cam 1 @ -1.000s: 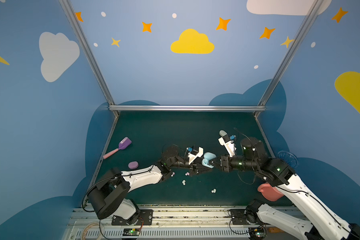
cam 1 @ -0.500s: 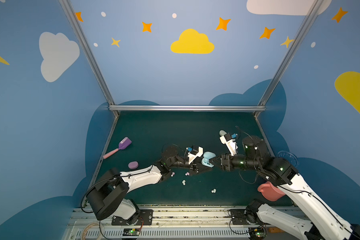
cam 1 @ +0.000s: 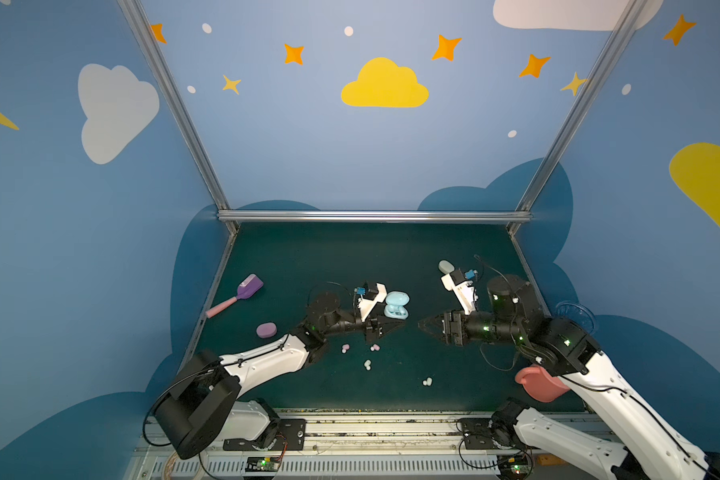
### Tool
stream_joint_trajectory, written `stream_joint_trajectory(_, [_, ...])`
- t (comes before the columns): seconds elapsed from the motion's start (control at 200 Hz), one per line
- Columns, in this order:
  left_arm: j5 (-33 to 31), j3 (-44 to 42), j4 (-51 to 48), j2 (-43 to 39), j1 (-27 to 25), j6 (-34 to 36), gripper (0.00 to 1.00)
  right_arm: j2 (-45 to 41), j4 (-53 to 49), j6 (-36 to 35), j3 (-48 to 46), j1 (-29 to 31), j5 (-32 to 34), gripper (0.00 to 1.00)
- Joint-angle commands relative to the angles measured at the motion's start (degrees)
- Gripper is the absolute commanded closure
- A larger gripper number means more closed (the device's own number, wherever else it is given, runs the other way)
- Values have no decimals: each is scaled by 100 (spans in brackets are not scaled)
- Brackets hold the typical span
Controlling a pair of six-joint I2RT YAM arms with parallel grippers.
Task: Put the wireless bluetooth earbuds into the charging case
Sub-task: 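Move the right gripper over a second light-blue earbud on the table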
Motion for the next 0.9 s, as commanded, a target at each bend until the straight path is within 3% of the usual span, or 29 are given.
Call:
stream_joint_trajectory(0.0, [-214,-36,-492,-434,243,-234,96,81,204,65,-290,154,113,37])
stream_joint_trajectory(0.195, [-450,61,-1547,-1202,727,-150,96,606,758,129,-833,346,545,35])
stream_joint_trajectory(0.516, [79,435,-2462,-1633,1904,-239,96,2527,1727,-62,-697,383,1334,35])
stream_joint_trajectory(0.681, [510,535,-2572,-1644,2364,-271,96,4228,1477,-452,452,383,1607,34])
stream_joint_trajectory(0.896, [565,478,-2513,-1750,2536,-284,96,5733,1133,-502,1630,421,1812,30])
